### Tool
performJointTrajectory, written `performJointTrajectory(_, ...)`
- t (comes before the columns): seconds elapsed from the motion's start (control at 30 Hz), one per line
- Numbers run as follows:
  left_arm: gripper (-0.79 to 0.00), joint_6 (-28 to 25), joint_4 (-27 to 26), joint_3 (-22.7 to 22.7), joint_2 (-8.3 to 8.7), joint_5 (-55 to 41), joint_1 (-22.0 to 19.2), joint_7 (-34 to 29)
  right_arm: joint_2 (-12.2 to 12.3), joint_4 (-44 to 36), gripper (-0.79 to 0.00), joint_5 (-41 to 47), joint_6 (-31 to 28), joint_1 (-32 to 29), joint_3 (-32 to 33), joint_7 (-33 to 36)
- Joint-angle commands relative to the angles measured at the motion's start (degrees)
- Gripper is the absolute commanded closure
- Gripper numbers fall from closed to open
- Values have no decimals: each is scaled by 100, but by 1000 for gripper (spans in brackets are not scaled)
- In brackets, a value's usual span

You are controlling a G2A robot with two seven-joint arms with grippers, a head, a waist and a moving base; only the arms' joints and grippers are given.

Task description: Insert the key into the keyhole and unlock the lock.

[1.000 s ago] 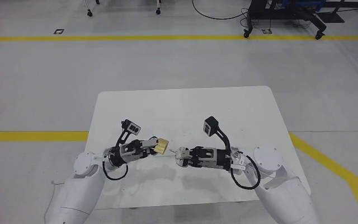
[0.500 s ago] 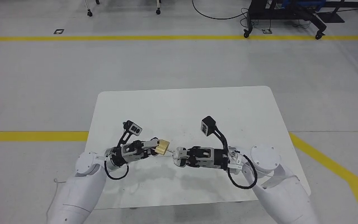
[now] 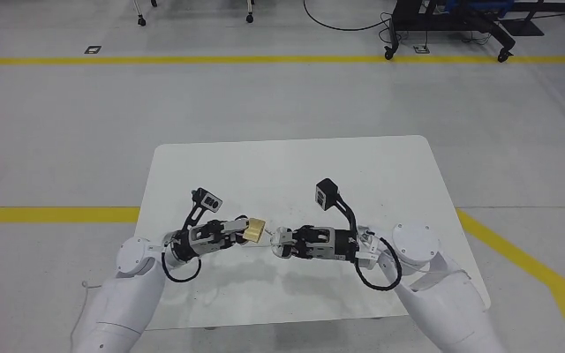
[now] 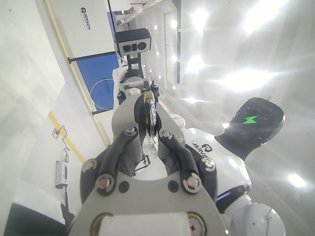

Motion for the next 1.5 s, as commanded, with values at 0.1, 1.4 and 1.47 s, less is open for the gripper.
performJointTrajectory(0.1,0,29,-44,3,13,56,-28,-43,2,15,0,6,97,72,-57,100)
performJointTrajectory(1.4,0,312,-541,169,-53,-44,264,2009,-343,875,0,217,-2626,181,-757,-815)
performJointTrajectory(1.47,0,354,-594,221,-70,-56,279,2154,-374,933,0,206,-2659,246,-837,-835)
